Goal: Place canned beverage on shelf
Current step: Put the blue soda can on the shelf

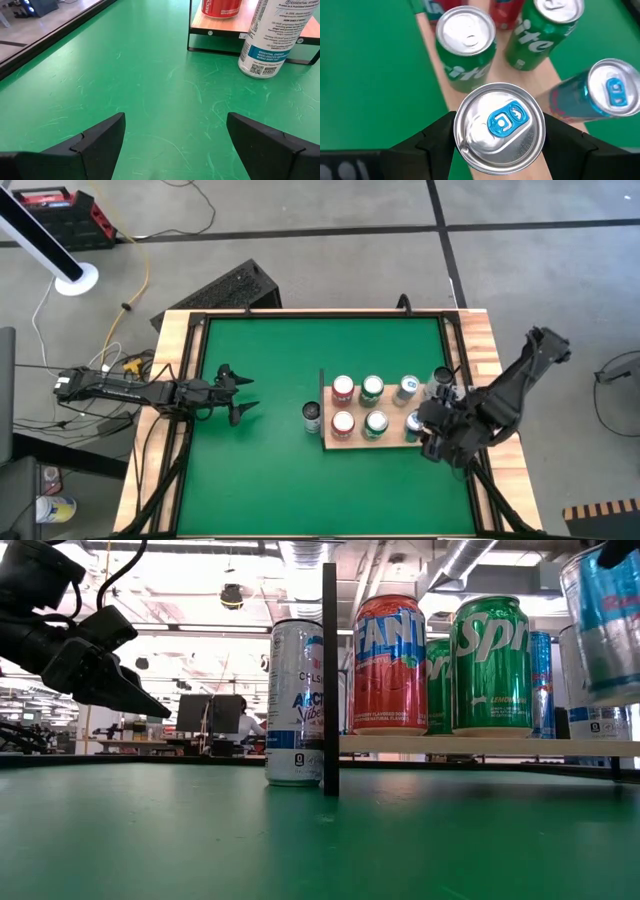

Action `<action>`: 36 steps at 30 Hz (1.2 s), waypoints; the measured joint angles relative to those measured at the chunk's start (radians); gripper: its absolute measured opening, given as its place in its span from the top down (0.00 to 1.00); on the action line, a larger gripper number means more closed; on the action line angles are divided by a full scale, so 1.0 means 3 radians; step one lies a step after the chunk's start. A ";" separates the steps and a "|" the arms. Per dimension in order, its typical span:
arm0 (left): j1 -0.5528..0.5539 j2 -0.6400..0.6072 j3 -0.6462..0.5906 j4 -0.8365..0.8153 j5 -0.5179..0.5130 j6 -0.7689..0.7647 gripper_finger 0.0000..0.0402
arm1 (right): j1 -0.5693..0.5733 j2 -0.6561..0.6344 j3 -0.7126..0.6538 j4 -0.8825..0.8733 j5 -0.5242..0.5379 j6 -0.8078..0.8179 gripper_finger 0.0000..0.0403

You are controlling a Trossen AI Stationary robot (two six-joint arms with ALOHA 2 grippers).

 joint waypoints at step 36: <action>-0.0001 -0.0001 0.0000 -0.0001 0.0000 0.0001 0.17 | 0.0028 0.0078 -0.0445 0.0267 0.0444 0.0583 0.33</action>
